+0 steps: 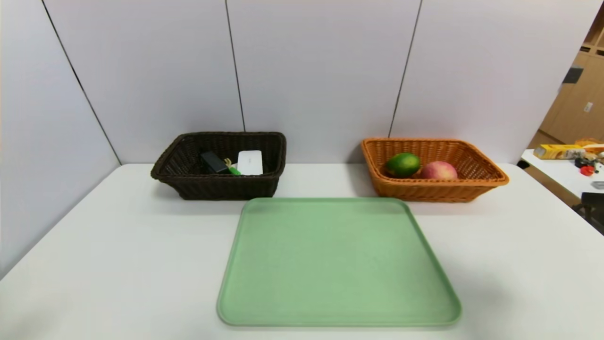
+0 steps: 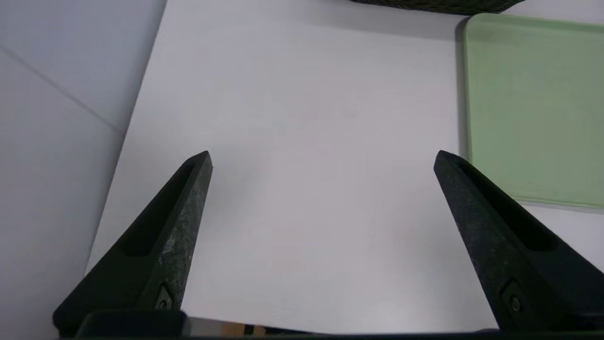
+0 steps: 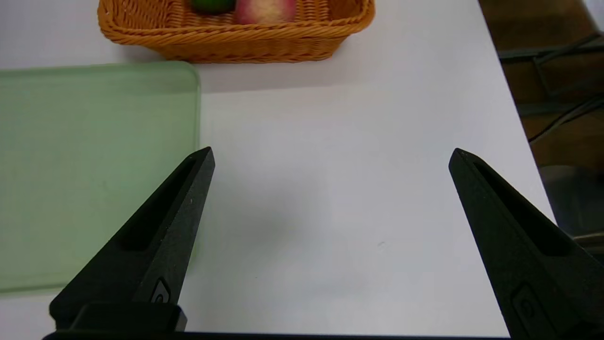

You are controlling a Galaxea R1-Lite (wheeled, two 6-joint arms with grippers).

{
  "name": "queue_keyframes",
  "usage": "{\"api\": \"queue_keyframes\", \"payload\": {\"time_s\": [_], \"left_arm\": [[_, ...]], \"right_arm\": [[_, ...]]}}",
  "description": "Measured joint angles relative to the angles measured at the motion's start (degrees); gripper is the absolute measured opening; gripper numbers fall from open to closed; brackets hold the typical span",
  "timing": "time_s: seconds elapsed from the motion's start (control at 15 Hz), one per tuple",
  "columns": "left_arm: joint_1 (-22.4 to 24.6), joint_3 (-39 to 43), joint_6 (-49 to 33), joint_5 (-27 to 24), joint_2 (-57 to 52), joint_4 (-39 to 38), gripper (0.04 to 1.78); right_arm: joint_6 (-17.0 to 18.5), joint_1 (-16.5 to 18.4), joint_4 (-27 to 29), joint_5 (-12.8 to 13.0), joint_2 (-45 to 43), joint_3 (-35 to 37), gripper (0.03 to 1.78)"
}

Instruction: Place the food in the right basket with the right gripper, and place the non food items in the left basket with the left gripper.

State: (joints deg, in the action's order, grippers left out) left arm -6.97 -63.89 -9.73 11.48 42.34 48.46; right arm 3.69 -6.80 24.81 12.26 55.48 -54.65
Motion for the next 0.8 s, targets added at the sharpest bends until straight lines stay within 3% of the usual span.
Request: {"api": "queue_keyframes", "payload": {"time_s": [0.2, 0.33, 0.53, 0.8], "left_arm": [[1.4, 12.5, -0.1, 1.4, -15.2, -3.1, 1.67], [1.9, 18.5, -2.6, 5.0, -21.3, -6.3, 1.67], [2.1, 23.1, -2.3, 6.0, -25.1, -8.5, 1.68], [2.2, 27.0, -0.7, 6.0, -26.4, -15.3, 1.69]], "right_arm": [[-0.9, 1.4, -7.6, 0.6, -13.3, 12.0, 1.71], [-1.6, 1.8, -10.2, 0.7, -23.0, 17.4, 1.71], [-5.0, 5.0, -12.4, 0.2, -36.7, 26.4, 1.71], [-10.9, 6.9, -17.0, -1.6, -47.7, 34.8, 1.71]]}}
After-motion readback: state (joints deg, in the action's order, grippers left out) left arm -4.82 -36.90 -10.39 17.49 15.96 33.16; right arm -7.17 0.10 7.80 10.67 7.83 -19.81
